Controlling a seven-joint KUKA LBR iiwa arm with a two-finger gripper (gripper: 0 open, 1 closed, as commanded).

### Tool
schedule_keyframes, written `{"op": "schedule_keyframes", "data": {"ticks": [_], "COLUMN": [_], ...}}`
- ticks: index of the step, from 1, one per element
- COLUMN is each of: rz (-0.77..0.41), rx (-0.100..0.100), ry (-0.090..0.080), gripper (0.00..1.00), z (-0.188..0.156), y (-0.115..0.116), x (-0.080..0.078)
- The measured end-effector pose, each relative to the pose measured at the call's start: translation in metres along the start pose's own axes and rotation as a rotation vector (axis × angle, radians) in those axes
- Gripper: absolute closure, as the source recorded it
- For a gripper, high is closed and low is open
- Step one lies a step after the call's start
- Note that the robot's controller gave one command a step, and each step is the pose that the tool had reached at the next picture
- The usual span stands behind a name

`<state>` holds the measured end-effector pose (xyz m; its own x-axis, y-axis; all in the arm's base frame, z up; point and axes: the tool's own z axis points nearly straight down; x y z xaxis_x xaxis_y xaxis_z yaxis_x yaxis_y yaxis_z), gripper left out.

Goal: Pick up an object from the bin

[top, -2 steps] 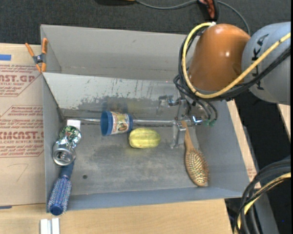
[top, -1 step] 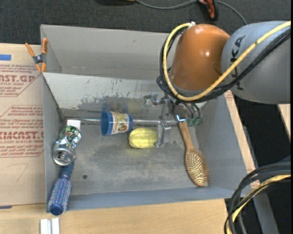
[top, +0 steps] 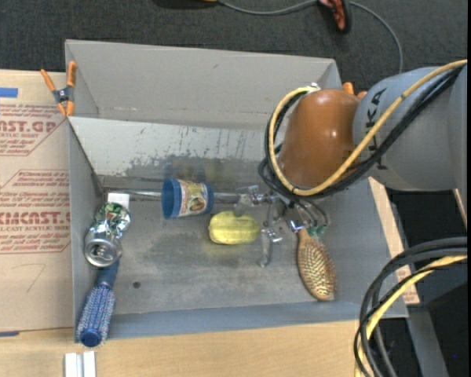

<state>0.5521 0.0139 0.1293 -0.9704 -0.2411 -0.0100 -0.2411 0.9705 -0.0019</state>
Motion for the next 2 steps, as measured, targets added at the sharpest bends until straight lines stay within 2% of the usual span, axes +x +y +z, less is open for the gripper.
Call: {"op": "schedule_keyframes", "data": {"ticks": [1,2], "rz": [0.064,0.085], "rx": [-0.005,0.002], "ry": [-0.016,-0.006], "gripper": [0.00,0.00], "z": [0.019,0.040], "y": [0.057,0.002], "x": [-0.043,-0.007]}}
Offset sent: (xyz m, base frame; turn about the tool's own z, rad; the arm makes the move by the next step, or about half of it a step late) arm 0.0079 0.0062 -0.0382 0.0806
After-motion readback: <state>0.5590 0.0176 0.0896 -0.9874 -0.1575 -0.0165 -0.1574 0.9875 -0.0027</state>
